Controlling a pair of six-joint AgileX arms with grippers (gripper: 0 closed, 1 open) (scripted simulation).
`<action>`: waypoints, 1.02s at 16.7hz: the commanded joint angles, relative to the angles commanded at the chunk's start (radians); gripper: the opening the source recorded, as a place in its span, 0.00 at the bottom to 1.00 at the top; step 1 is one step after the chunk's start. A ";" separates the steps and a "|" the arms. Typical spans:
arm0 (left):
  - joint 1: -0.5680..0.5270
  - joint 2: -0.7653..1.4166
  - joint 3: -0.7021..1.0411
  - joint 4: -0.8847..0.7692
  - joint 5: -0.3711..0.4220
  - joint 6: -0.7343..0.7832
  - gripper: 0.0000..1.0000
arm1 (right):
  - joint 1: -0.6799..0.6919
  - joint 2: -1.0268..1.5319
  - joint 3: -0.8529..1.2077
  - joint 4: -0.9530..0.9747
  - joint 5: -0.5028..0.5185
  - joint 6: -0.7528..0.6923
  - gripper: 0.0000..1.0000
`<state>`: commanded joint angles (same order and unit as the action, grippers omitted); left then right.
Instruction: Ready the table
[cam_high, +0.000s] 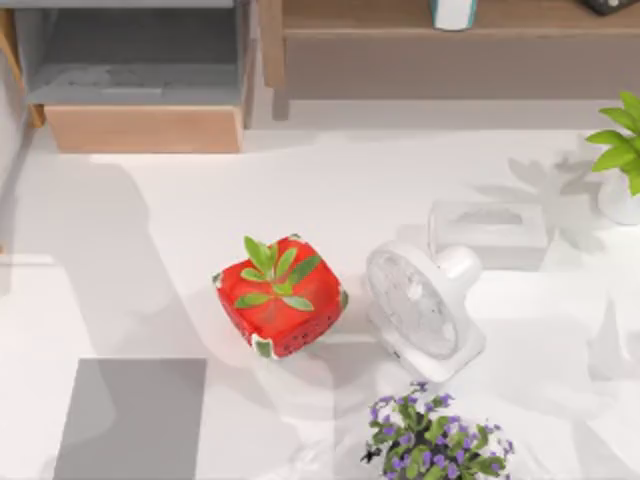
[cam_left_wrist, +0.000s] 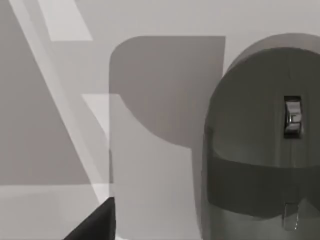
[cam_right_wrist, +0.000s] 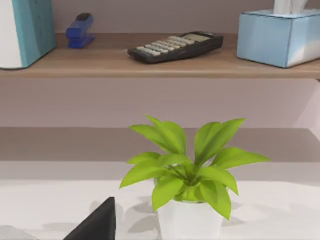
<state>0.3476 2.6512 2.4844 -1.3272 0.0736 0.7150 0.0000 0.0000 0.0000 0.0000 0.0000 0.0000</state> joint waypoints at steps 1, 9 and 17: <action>-0.003 0.004 -0.007 0.013 0.000 -0.003 1.00 | 0.000 0.000 0.000 0.000 0.000 0.000 1.00; -0.010 0.014 -0.013 0.031 -0.001 -0.008 0.77 | 0.000 0.000 0.000 0.000 0.000 0.000 1.00; -0.010 0.014 -0.013 0.031 -0.001 -0.008 0.17 | 0.000 0.000 0.000 0.000 0.000 0.000 1.00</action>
<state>0.3380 2.6652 2.4716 -1.2966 0.0726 0.7073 0.0000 0.0000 0.0000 0.0000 0.0000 0.0000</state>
